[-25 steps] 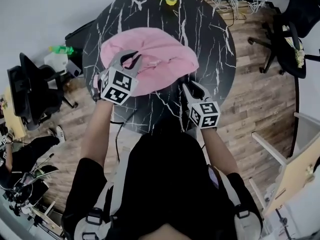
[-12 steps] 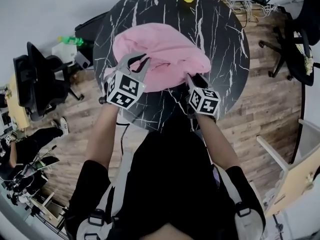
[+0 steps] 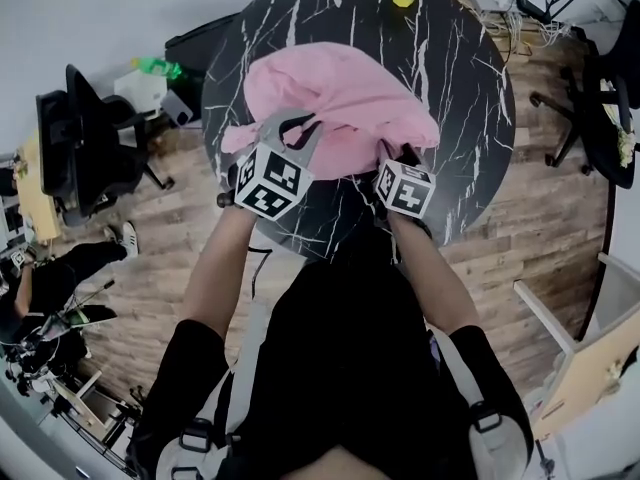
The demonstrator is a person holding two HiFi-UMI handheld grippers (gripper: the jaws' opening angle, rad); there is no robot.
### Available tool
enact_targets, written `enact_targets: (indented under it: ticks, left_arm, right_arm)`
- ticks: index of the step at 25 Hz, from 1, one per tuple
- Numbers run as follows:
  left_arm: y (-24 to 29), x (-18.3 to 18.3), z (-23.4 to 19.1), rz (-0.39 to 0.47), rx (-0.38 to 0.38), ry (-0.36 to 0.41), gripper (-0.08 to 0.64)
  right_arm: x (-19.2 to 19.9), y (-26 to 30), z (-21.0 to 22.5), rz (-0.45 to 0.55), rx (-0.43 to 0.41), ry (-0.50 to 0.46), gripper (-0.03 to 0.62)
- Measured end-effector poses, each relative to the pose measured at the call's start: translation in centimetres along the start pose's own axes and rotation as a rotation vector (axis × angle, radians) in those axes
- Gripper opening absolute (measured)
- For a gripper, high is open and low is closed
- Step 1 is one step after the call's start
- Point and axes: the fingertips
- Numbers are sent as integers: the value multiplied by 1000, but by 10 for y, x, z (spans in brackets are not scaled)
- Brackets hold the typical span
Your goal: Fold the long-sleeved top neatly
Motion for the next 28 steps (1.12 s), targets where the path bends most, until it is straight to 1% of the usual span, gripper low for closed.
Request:
enact_targets:
  ticks: [1,3,7,10,13,16,18,20,25,28]
  left_arm:
    - [0,2,0,-4,1,-2,52]
    - [2,7,-1,-10,3,-7,52]
    - [7,13,-1,-9,-1,-21,52]
    - [14,13,0,-8,-2,-25,52]
    - [18,11,3,-6,-3,-27,52]
    - [18,6,8,14,-5,-22,52]
    - [17,5,14,19,-7,-20,52]
    - [13,9,23,10,-8,-23,52]
    - [6,19,40,-22,-19,-26,52]
    - [1,18,54,-31,-41,-28,51]
  right_arm:
    - [-1,-1,1,3,5,-4,215]
    - [-1,-6,3,13,16,-18,131]
    - [4,-24,7,39,16,-67,60]
    - [10,-44,17,61,22,-122,55]
    - [16,-66,38,77,62,-156,54]
    - [22,-85,66,89,111,-132,49]
    - [27,-95,79,91,124,-115,48]
    - [35,-105,85,87,114,-128,46]
    - [60,-127,87,67,80,-225,43]
    - [72,-142,95,69,74,-254,37]
Point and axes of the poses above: the fingertips, and each gripper's own axes: y forward along the fingers, z to its right, x out of its underside, and after that the axes turned 12 degrees about -y, right-handed
